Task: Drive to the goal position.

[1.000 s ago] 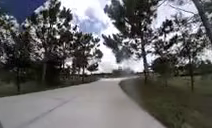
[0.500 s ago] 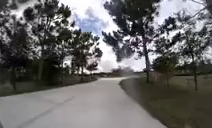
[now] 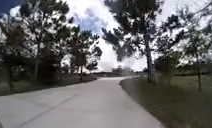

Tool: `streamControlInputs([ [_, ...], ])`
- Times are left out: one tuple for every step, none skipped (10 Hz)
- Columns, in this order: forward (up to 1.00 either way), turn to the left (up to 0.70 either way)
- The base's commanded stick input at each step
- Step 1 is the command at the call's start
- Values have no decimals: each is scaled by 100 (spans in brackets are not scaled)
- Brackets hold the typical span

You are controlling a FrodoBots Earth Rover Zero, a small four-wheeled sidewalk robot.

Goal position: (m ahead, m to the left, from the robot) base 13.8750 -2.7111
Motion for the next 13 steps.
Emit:
streamControlInputs([
  [60, 1],
  [60, 1],
  [60, 0],
  [60, -8],
  [60, -14],
  [60, -14],
  [60, 1],
  [60, 1],
  [60, 1],
  [60, 1],
  [60, 1],
  [60, 1],
  [60, 1],
])
